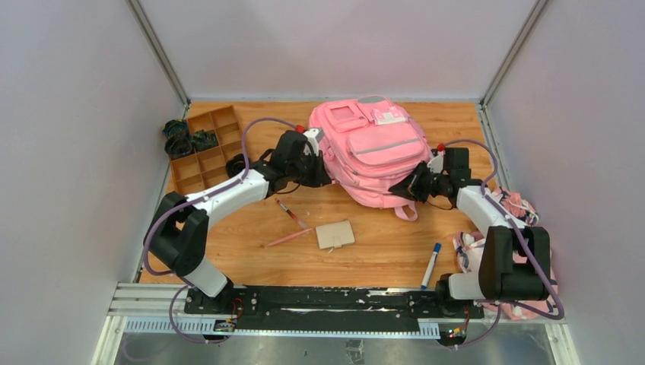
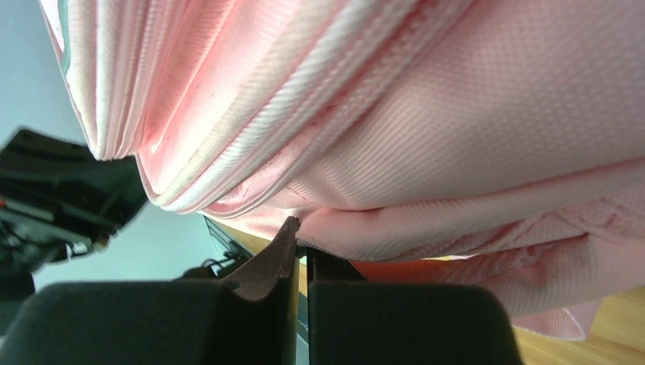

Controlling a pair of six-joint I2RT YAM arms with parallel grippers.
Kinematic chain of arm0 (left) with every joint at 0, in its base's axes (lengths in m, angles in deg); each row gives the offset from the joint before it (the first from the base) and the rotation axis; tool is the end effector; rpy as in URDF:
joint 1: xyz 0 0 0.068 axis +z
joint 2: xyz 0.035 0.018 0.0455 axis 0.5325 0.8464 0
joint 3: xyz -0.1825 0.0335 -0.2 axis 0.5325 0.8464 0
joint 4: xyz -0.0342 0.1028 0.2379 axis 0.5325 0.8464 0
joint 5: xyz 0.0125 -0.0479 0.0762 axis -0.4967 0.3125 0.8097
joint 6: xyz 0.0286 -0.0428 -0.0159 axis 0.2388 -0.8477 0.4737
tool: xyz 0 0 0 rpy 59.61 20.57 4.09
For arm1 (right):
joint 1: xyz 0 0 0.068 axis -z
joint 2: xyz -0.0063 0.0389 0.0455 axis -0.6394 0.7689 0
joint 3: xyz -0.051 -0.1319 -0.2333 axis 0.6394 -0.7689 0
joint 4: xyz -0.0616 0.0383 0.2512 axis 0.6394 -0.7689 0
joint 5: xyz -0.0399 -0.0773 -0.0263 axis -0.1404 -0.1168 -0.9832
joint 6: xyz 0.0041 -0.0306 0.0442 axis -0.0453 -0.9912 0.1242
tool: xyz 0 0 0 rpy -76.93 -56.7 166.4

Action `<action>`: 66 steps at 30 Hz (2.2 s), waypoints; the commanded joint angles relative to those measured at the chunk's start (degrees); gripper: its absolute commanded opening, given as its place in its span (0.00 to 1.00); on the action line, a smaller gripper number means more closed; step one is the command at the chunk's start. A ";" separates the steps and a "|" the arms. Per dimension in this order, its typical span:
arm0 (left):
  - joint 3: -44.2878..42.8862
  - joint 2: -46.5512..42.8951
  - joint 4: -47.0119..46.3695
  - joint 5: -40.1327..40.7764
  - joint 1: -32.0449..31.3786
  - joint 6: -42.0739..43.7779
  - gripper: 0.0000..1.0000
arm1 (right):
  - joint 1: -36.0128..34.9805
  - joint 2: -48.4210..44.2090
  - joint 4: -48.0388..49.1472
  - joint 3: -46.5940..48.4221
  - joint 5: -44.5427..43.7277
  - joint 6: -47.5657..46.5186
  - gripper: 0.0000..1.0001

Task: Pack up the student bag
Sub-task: Zip the student bag at the center of the board.

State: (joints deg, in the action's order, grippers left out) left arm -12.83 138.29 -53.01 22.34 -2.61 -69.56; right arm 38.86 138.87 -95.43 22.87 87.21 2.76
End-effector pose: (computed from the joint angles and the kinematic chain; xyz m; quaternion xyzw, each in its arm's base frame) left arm 0.2786 -0.2039 0.2431 0.1202 0.8800 -0.3195 0.3302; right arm 0.2704 0.0271 0.2133 0.1792 0.8507 0.4334 0.2374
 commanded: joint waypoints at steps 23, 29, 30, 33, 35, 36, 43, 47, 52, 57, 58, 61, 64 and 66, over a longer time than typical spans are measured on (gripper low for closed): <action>-8.79 13.20 -2.41 4.98 14.25 2.01 0.00 | 1.13 -5.27 -10.82 1.62 10.01 -12.36 0.00; -9.36 14.28 -3.16 5.58 17.37 -0.69 0.00 | 1.15 -3.61 -10.45 -0.92 9.13 -13.73 0.00; -9.56 14.43 -3.16 5.62 17.53 -0.74 0.00 | 1.13 -3.37 -10.17 -1.36 9.30 -13.60 0.00; -10.07 14.74 -2.76 4.63 17.56 -0.32 0.00 | -0.87 -3.86 -8.72 -2.83 9.60 -12.44 0.00; -11.48 15.39 -0.04 3.33 17.56 1.20 0.00 | -1.81 -4.83 -8.60 -3.14 9.85 -11.27 0.00; -13.00 15.87 2.99 1.57 17.56 2.51 0.00 | -2.45 -5.51 -8.52 -3.25 9.45 -10.60 0.00; -9.46 8.42 4.31 -0.23 17.56 4.02 0.32 | -12.34 -10.05 -0.63 -6.44 0.92 0.73 0.00; -10.59 2.98 7.49 5.78 17.56 6.80 0.50 | -22.29 -8.68 4.83 -5.38 -5.80 6.52 0.25; -12.24 -3.24 10.41 6.97 17.44 8.00 0.52 | -24.86 -8.77 -7.86 1.17 -13.83 -1.87 0.62; -11.00 -12.77 11.01 12.88 14.17 15.29 0.52 | -23.70 -15.18 -22.06 6.29 -25.39 -10.77 0.65; -10.99 -14.16 11.63 13.63 13.48 16.84 0.52 | -23.26 -16.94 -23.21 6.44 -27.11 -11.55 0.65; -12.39 -15.58 16.11 15.69 9.95 19.82 0.52 | -20.77 -22.19 -24.73 5.53 -32.97 -11.92 0.63; -13.53 -16.49 18.67 20.10 3.22 23.20 0.52 | -15.32 -26.32 -23.81 2.99 -30.77 -9.31 0.60; -13.07 -17.23 19.27 21.02 0.09 23.70 0.52 | -13.94 -27.47 -21.78 1.77 -25.27 -9.91 0.60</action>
State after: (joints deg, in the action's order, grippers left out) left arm -25.29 121.83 -38.28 38.40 3.03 -50.93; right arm 21.18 113.71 -116.06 27.11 59.93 -5.96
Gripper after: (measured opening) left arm 0.516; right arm 0.603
